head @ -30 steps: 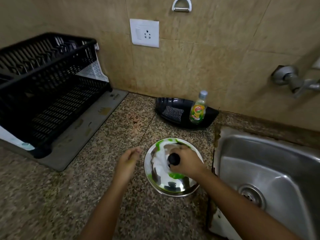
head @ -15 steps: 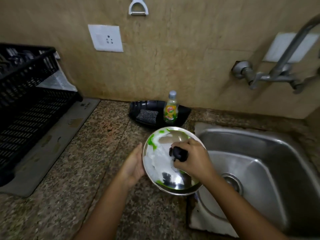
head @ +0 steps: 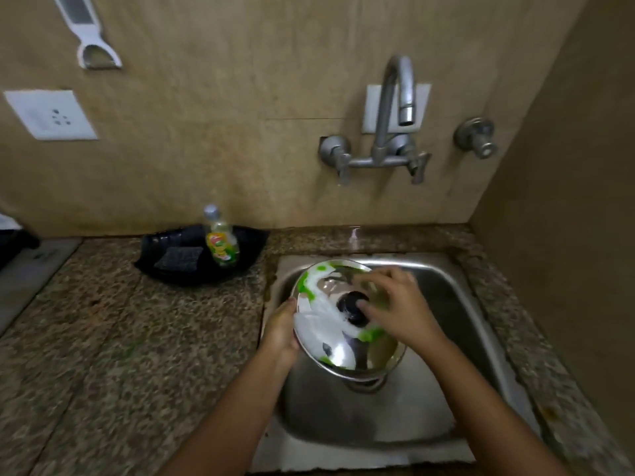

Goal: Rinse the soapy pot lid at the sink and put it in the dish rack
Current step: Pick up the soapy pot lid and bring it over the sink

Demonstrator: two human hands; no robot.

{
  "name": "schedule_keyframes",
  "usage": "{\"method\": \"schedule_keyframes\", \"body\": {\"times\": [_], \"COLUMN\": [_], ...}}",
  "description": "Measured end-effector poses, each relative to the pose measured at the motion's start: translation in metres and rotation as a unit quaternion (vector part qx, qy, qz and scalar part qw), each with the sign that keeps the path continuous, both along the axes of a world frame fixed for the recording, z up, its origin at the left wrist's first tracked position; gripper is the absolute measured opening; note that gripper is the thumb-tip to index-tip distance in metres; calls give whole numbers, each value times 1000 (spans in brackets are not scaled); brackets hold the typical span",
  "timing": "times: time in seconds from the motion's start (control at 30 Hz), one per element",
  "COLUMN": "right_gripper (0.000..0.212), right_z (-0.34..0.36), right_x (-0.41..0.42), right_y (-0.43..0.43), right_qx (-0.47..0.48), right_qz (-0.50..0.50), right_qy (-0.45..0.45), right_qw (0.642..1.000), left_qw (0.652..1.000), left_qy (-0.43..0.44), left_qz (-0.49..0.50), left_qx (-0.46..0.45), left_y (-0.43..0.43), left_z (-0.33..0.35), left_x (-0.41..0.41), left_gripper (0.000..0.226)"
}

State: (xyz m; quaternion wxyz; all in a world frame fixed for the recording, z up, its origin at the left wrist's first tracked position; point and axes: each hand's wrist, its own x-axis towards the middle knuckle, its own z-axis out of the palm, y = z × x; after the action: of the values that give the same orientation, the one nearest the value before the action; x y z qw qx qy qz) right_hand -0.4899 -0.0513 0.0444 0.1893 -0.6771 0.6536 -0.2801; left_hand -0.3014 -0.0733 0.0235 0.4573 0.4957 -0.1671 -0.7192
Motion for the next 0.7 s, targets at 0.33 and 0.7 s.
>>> {"method": "schedule_keyframes", "body": {"times": [0.33,0.7], "right_gripper": [27,31], "right_z": [28,67], "right_x": [-94,-78], "right_y": [-89,-154], "right_qx": [-50,-175], "right_qz": [-180,-222], "right_qy": [-327,-224], "right_qw": [926,932], "left_qw": [999,997], "left_qy": [42,-21], "left_qz": [9,79], "left_qx": [-26,11], "left_y": [-8,-14], "left_z": [3,40], "left_x": [-73,-85], "left_gripper": [43,47]}}
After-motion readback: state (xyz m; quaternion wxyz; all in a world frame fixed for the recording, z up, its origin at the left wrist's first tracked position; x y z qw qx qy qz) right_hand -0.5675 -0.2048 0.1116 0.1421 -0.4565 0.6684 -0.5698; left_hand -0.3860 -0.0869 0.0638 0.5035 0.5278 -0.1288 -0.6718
